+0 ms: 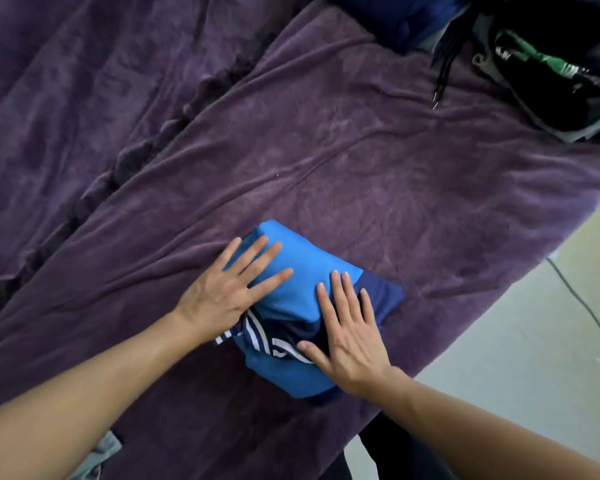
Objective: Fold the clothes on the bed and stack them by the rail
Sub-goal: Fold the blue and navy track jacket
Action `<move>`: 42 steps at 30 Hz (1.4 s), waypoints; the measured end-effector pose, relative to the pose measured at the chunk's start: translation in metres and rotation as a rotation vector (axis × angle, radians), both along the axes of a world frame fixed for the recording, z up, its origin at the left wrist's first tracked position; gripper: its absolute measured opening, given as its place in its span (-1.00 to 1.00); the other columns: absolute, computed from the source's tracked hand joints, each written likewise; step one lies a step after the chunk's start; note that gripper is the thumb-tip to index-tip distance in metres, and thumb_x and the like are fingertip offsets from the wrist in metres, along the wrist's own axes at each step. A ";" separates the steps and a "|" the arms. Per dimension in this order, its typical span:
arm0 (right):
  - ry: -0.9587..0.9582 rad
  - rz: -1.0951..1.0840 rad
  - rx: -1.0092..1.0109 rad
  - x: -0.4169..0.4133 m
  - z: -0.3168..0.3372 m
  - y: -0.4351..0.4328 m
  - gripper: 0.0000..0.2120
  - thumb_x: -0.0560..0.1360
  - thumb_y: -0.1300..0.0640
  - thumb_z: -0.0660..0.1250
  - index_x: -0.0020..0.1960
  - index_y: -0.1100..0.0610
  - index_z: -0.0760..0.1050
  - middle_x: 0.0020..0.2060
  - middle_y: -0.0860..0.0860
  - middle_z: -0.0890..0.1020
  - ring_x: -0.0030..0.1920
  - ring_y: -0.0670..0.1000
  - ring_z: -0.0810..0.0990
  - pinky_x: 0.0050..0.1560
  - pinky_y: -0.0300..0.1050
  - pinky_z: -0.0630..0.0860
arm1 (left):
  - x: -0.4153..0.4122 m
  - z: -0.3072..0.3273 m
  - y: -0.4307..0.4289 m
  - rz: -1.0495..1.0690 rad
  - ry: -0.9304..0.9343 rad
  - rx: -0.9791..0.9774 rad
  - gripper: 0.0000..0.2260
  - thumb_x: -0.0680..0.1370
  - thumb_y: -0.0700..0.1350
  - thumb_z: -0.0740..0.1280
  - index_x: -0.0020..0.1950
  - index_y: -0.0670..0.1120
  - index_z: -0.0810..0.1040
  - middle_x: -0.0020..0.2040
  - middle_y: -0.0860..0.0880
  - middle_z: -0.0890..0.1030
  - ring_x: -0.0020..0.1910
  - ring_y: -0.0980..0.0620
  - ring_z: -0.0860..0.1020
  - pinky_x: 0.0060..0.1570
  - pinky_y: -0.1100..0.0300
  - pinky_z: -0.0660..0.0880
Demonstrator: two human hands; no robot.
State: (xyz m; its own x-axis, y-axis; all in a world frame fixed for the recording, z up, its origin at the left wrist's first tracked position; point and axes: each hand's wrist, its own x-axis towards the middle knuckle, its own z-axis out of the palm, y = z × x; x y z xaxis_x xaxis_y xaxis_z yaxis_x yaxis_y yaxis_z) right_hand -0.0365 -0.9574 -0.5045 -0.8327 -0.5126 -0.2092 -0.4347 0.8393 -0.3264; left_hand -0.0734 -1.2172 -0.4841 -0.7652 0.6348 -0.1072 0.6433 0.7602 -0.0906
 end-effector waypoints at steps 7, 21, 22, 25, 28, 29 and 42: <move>-0.066 0.022 0.208 -0.002 -0.043 -0.015 -0.16 0.46 -0.33 0.15 0.53 0.16 0.04 0.52 0.22 0.03 0.53 0.26 -0.02 0.41 0.38 0.09 | 0.003 -0.043 0.012 0.235 -0.336 -0.148 -0.34 0.52 -0.17 -0.08 0.48 -0.03 -0.45 0.52 -0.28 -0.16 0.53 -0.19 -0.09 0.49 -0.14 0.01; -0.644 -0.519 0.104 -0.085 0.009 0.018 -0.13 0.16 -0.36 0.45 0.35 -0.02 0.34 0.12 0.01 0.58 0.16 0.11 0.54 0.06 -0.04 0.51 | -0.101 0.028 0.052 0.206 -0.620 -0.260 0.17 0.23 0.13 0.56 0.55 0.05 -0.22 0.57 -0.11 -0.16 0.54 -0.10 -0.18 0.48 -0.10 -0.09; -0.715 -0.516 0.127 -0.086 0.010 0.016 -0.28 0.08 -0.36 0.47 0.13 -0.03 0.47 -0.02 -0.03 0.61 0.04 0.08 0.58 -0.09 -0.08 0.52 | -0.101 0.025 0.058 0.189 -0.681 -0.314 0.25 0.19 0.12 0.59 0.54 0.04 -0.29 0.57 -0.10 -0.11 0.55 -0.10 -0.16 0.48 -0.12 -0.10; -0.827 -0.496 0.102 -0.080 0.016 0.018 -0.47 0.01 -0.31 0.51 -0.22 0.00 0.43 -0.29 -0.12 0.54 -0.23 0.01 0.53 -0.34 -0.15 0.35 | -0.092 0.026 0.063 0.184 -0.717 -0.387 0.23 0.15 0.13 0.60 0.56 -0.03 -0.16 0.43 -0.07 0.26 0.46 -0.09 0.20 0.48 -0.08 0.00; -0.842 -0.477 -0.095 -0.070 0.031 0.030 -0.61 0.11 -0.16 0.54 -0.23 -0.03 0.44 -0.27 -0.13 0.56 -0.20 -0.02 0.54 -0.27 -0.14 0.44 | -0.086 0.040 0.064 0.159 -0.611 -0.364 -0.21 0.23 0.09 0.56 0.36 -0.04 0.28 0.22 0.00 0.40 0.23 -0.02 0.40 0.37 0.06 0.19; -0.832 -0.463 -0.147 -0.069 0.038 0.035 -0.64 0.14 -0.13 0.53 -0.24 -0.05 0.42 -0.27 -0.14 0.55 -0.18 -0.03 0.54 -0.24 -0.13 0.46 | -0.085 0.047 0.065 0.154 -0.572 -0.339 -0.41 0.30 0.04 0.51 0.24 -0.02 0.35 0.17 0.01 0.42 0.18 -0.01 0.42 0.30 0.08 0.25; -0.314 -0.451 -0.295 -0.300 0.198 0.223 -0.60 0.19 -0.10 0.53 -0.30 -0.01 0.31 -0.39 -0.13 0.49 -0.25 -0.02 0.49 -0.27 -0.08 0.30 | -0.294 0.207 0.242 0.239 -0.126 -0.187 -0.70 0.41 -0.09 0.31 0.12 0.01 0.37 0.06 0.02 0.45 0.07 -0.03 0.46 -0.03 0.09 0.31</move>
State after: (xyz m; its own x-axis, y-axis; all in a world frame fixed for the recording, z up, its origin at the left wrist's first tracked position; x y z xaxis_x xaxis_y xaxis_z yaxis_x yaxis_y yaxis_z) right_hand -0.3369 -0.7342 -0.3064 -0.9023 -0.1981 -0.3829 0.0963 0.7730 -0.6271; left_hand -0.3675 -0.9749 -0.2775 -0.8636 0.3990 -0.3083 0.4635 0.8689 -0.1736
